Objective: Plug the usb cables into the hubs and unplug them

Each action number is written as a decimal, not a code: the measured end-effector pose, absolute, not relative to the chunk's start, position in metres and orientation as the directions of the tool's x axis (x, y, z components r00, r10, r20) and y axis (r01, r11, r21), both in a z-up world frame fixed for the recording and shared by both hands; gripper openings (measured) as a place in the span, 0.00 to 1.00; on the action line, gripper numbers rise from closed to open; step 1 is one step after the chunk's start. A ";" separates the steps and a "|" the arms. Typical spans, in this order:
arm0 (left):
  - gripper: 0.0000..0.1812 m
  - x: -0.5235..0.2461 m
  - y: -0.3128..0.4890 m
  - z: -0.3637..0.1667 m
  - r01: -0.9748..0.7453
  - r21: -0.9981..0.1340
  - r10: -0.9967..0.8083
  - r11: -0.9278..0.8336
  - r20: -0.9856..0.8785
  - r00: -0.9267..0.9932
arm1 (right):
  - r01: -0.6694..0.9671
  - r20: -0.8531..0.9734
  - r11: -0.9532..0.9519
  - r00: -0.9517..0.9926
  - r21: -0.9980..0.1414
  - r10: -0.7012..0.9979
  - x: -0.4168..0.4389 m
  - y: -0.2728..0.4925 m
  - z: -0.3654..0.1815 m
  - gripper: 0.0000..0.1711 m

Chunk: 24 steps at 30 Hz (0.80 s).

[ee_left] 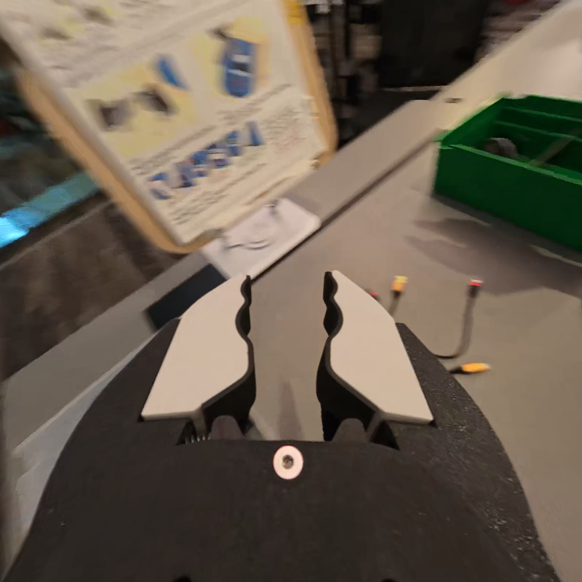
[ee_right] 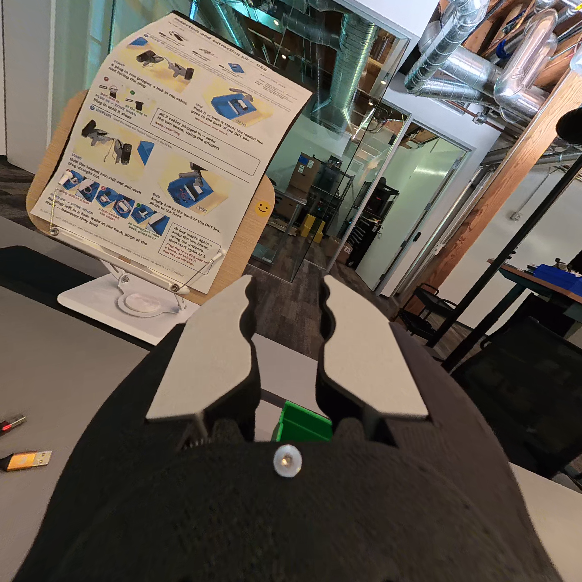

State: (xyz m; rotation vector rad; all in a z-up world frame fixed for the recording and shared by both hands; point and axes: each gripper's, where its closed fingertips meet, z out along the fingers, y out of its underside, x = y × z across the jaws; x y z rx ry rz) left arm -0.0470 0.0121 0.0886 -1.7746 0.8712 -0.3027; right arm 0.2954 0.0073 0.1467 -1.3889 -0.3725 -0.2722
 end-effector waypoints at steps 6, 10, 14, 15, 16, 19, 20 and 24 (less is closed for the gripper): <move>0.23 -0.137 0.071 0.070 -0.713 -0.698 -0.586 0.062 -0.604 0.540 | 0.408 0.424 0.156 0.902 -0.899 0.083 0.290 0.012 0.139 0.22; 0.11 -0.181 0.107 -0.018 -0.927 -0.363 -0.738 -0.091 -0.600 0.308 | 0.414 0.428 0.139 0.899 -0.900 0.097 0.293 0.017 0.134 0.23; 0.16 -0.223 0.123 -0.082 -0.997 -0.053 -0.836 -0.064 -0.543 0.083 | 0.392 0.403 0.109 0.909 -0.913 0.103 0.303 0.024 0.126 0.23; 0.17 -0.232 0.126 -0.093 -0.998 -0.011 -0.859 -0.060 -0.508 0.057 | 0.383 0.393 0.099 0.913 -0.918 0.106 0.306 0.026 0.124 0.23; 0.17 -0.238 0.130 -0.103 -0.998 0.006 -0.878 -0.065 -0.475 0.055 | 0.376 0.384 0.088 0.917 -0.922 0.107 0.309 0.027 0.121 0.23; 0.24 -0.244 0.134 -0.128 -0.996 -0.009 -0.934 -0.086 -0.348 0.084 | 0.372 0.377 0.064 0.921 -0.926 0.102 0.315 0.031 0.116 0.23; 0.27 -0.244 0.134 -0.134 -0.997 -0.012 -0.946 -0.083 -0.314 0.082 | 0.376 0.380 0.054 0.920 -0.925 0.099 0.317 0.032 0.114 0.23; 0.29 -0.234 0.137 -0.148 -0.996 -0.070 -0.976 -0.058 -0.208 0.071 | 0.412 0.410 0.006 0.905 -0.911 0.113 0.316 0.040 0.101 0.23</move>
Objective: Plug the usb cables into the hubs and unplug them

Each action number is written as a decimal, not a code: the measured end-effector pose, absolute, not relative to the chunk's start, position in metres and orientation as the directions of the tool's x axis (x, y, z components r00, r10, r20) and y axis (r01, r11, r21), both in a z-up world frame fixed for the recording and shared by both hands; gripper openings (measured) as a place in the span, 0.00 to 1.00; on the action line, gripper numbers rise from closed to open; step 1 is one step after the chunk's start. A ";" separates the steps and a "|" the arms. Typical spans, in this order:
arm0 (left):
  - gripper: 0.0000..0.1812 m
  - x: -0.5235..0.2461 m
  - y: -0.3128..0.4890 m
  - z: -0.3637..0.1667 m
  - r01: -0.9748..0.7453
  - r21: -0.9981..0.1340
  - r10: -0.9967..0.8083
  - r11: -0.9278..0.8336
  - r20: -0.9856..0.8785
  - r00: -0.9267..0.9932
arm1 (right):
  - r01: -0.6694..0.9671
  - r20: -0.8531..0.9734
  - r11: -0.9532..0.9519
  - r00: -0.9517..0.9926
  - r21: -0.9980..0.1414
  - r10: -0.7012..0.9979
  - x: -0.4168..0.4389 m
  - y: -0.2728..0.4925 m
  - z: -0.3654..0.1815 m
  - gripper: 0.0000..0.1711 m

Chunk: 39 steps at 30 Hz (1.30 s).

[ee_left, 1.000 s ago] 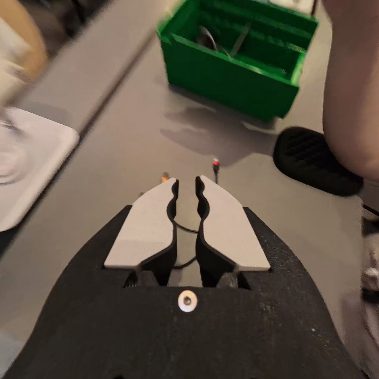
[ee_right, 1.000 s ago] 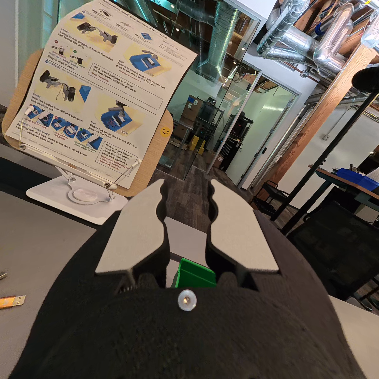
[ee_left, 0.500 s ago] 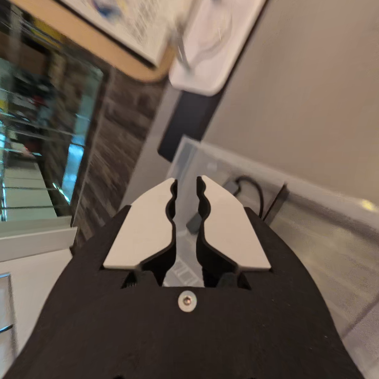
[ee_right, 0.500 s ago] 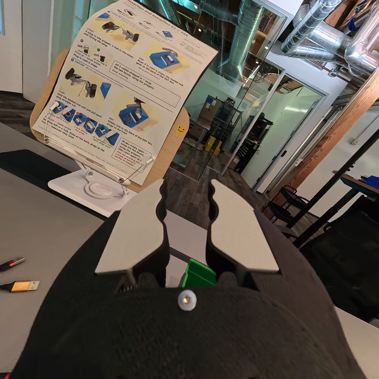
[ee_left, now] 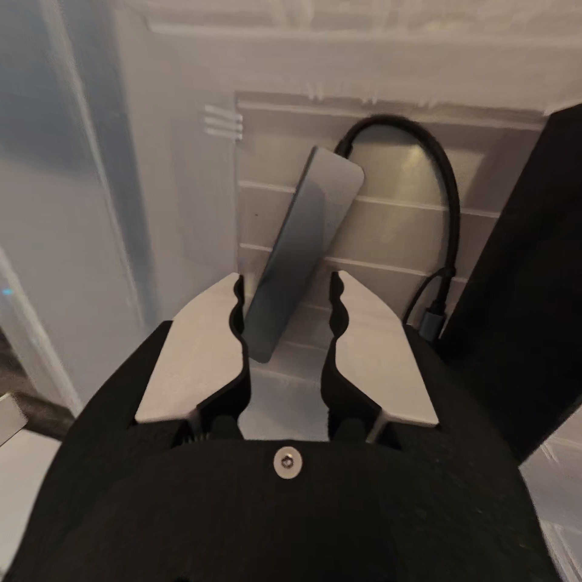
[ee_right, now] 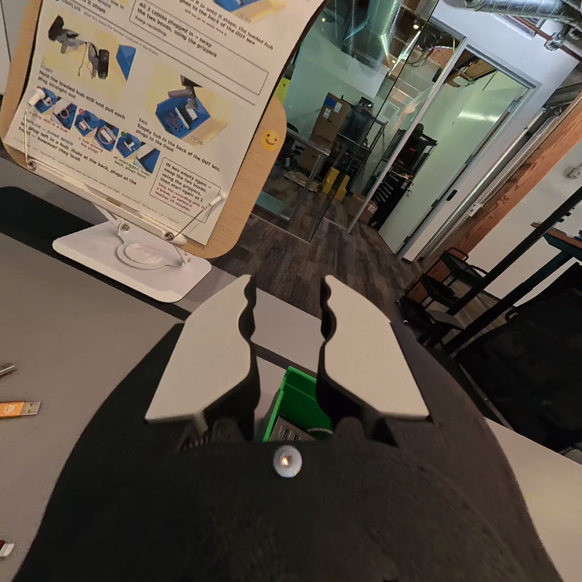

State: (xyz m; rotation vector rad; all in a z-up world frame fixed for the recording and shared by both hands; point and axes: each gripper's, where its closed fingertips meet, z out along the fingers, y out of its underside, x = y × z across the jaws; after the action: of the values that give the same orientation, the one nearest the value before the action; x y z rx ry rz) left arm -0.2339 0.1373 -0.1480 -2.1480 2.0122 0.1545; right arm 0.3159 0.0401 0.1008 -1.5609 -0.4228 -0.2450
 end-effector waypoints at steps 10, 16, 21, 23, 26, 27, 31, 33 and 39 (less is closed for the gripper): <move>0.18 -0.235 0.119 -0.153 -0.997 -0.040 -0.997 -0.064 -0.036 0.066 | 0.477 0.458 -0.052 0.865 -0.877 0.203 0.300 0.052 0.076 0.23; 0.19 -0.233 0.117 -0.153 -0.993 -0.045 -0.994 -0.107 -0.025 0.108 | 0.522 0.495 -0.063 0.836 -0.851 0.237 0.293 0.053 0.068 0.24; 0.18 -0.238 0.129 -0.149 -0.981 -0.061 -0.969 -0.182 -0.159 0.189 | 0.541 0.507 -0.060 0.817 -0.839 0.274 0.286 0.050 0.067 0.24; 0.18 -0.240 0.133 -0.138 -0.965 -0.106 -0.941 -0.239 -0.222 0.257 | 0.548 0.519 -0.041 0.811 -0.835 0.270 0.284 0.047 0.072 0.24; 0.17 -0.234 0.128 -0.104 -0.904 -0.281 -0.898 -0.321 -0.214 0.385 | 0.540 0.517 -0.005 0.808 -0.841 0.281 0.278 0.041 0.082 0.24; 0.17 -0.231 0.125 -0.089 -0.875 -0.341 -0.883 -0.343 -0.200 0.424 | 0.535 0.514 0.007 0.810 -0.845 0.282 0.277 0.039 0.085 0.24; 0.17 -0.206 0.101 -0.020 -0.786 -0.521 -0.850 -0.332 -0.196 0.489 | 0.508 0.500 0.054 0.816 -0.860 0.289 0.272 0.028 0.100 0.24; 0.17 -0.184 0.084 0.017 -0.773 -0.570 -0.845 -0.278 -0.237 0.479 | 0.492 0.493 0.084 0.820 -0.867 0.290 0.270 0.021 0.109 0.23; 0.17 -0.092 0.014 0.086 -0.778 -0.611 -0.865 -0.146 -0.303 0.400 | 0.447 0.482 0.181 0.812 -0.876 0.330 0.253 -0.004 0.134 0.23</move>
State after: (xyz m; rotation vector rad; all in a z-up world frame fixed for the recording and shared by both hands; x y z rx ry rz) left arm -0.0922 0.0144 0.0862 -1.9438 1.4027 -0.1546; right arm 0.2532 -0.0038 0.1341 -1.4192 -0.6757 -0.0923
